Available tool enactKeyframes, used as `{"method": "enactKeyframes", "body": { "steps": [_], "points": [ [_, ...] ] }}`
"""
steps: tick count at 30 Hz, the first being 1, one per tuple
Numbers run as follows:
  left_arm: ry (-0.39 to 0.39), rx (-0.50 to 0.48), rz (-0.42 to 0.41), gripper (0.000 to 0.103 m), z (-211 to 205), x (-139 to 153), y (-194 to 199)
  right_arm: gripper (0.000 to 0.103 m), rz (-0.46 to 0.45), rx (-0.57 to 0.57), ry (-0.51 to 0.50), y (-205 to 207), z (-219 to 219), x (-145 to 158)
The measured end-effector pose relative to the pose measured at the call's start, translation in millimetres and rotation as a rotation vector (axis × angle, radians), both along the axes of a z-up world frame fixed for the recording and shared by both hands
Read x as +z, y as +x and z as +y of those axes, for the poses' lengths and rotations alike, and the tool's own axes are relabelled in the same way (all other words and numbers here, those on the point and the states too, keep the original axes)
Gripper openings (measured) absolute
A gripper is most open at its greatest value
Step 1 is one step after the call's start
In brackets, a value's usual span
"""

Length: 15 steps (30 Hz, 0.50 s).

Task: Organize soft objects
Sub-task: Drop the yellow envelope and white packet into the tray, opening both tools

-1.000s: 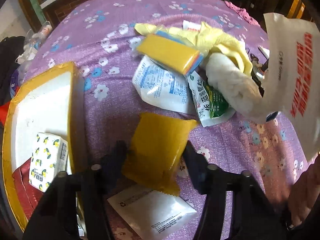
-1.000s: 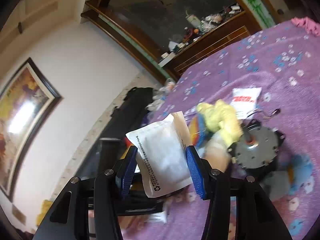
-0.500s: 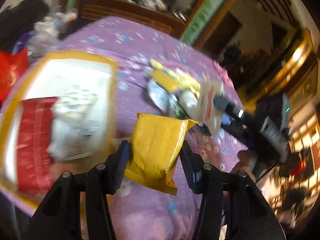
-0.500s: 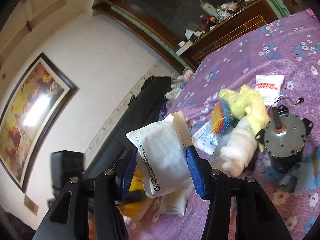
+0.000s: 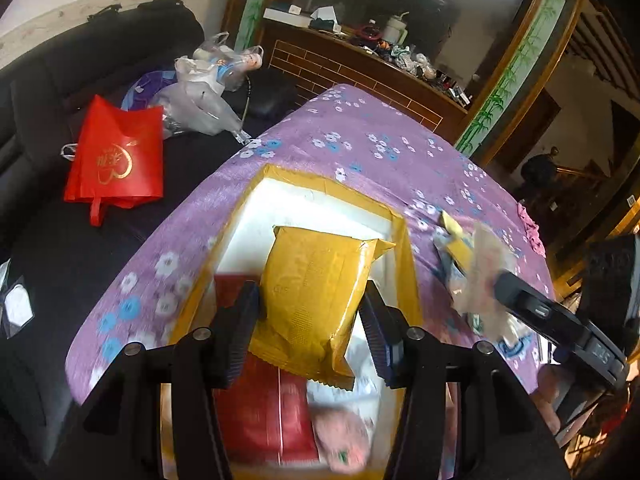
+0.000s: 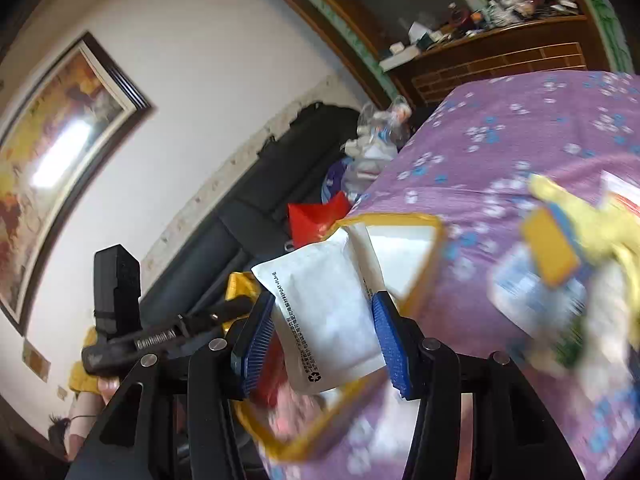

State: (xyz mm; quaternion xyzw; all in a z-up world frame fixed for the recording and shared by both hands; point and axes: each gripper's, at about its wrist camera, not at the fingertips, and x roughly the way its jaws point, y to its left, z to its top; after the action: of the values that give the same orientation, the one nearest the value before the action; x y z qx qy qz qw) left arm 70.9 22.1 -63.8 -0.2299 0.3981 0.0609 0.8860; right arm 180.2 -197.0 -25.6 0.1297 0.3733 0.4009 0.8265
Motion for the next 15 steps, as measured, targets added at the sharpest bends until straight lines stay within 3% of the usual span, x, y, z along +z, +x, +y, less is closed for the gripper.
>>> {"method": "enactKeyframes", "body": {
  "steps": [5, 8, 11, 15],
  "points": [
    [0.022, -0.002, 0.081, 0.049, 14, -24, 39, 0.049, 0.0, -0.061, -0.153, 48, 63, -17],
    [0.033, 0.005, 0.13, 0.049, 16, -39, 54, 0.05, 0.051, -0.1, -0.119, 63, 77, -27],
    [0.028, 0.008, 0.145, 0.049, 16, -47, 59, 0.054, 0.013, -0.117, -0.166, 60, 84, -25],
    [-0.057, 0.02, 0.132, 0.051, 26, -51, 59, 0.061, 0.011, -0.122, -0.155, 57, 86, -26]
  ]
}}
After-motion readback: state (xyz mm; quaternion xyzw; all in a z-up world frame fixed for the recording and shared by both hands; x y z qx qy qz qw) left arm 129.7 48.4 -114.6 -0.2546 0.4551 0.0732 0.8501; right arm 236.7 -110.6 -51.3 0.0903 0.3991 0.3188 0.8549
